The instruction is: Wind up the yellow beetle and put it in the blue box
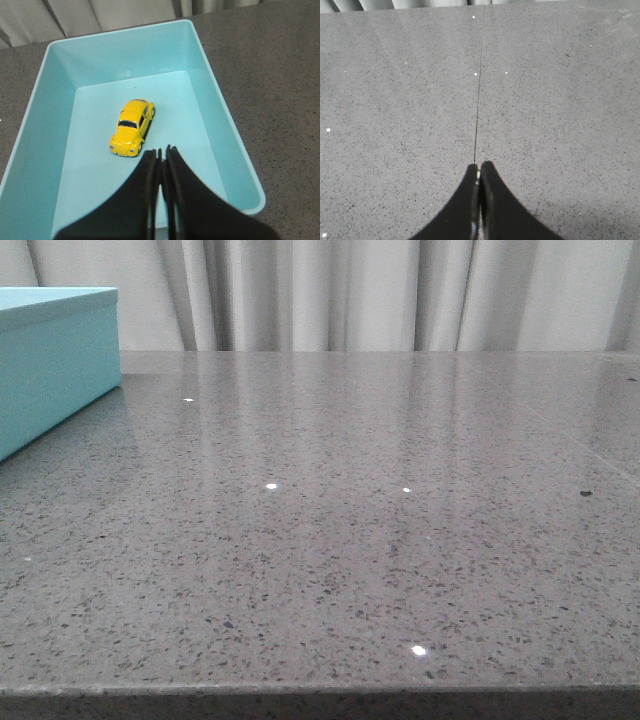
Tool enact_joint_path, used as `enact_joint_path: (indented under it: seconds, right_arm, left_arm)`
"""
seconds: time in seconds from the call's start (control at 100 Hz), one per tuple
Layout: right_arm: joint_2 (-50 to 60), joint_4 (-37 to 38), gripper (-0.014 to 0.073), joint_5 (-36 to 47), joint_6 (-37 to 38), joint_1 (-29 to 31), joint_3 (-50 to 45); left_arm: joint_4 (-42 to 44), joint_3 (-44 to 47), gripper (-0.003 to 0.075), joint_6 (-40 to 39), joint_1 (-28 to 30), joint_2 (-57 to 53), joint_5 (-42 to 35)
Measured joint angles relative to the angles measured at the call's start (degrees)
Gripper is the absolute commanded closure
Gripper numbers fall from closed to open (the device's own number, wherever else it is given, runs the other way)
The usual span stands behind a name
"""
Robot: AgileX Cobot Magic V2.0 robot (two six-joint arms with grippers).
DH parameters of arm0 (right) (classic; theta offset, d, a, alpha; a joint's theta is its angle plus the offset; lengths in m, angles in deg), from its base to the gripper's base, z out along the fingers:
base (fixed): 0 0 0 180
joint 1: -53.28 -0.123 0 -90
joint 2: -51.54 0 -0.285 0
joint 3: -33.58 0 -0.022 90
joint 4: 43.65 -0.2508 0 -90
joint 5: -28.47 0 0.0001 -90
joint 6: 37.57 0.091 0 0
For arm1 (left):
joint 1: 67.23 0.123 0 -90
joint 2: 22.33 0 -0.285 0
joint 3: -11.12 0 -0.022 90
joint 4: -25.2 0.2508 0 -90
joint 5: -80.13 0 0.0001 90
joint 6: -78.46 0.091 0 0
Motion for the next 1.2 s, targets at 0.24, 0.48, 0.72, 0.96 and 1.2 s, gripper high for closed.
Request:
enact_joint_path:
  seconds: [0.24,0.48,0.72,0.96,1.2]
  right_arm:
    - [2.1,0.0,0.0661,2.4,0.0,0.0,-2.9]
    - [4.5,0.0,0.0661,4.8,0.0,0.0,-6.1]
    - [8.6,0.0,0.0661,8.8,0.0,0.0,-10.3]
    - [12.5,0.0,0.0661,10.2,0.0,0.0,-15.2]
    - [17.5,0.0,0.0661,12.8,0.0,0.0,-20.3]
  left_arm:
    - [-0.7,2.6,0.0739,0.0,0.0,-1.8,-0.7]
    - [-1.4,6.4,0.0739,0.0,0.0,-4.5,-2.6]
    - [-2.3,11.1,0.0739,0.0,0.0,-8.9,-4.8]
    - [-2.5,14.4,0.0739,0.0,0.0,-12.8,-6.0]
    - [-2.8,17.7,0.0739,0.0,0.0,-17.5,-7.3]
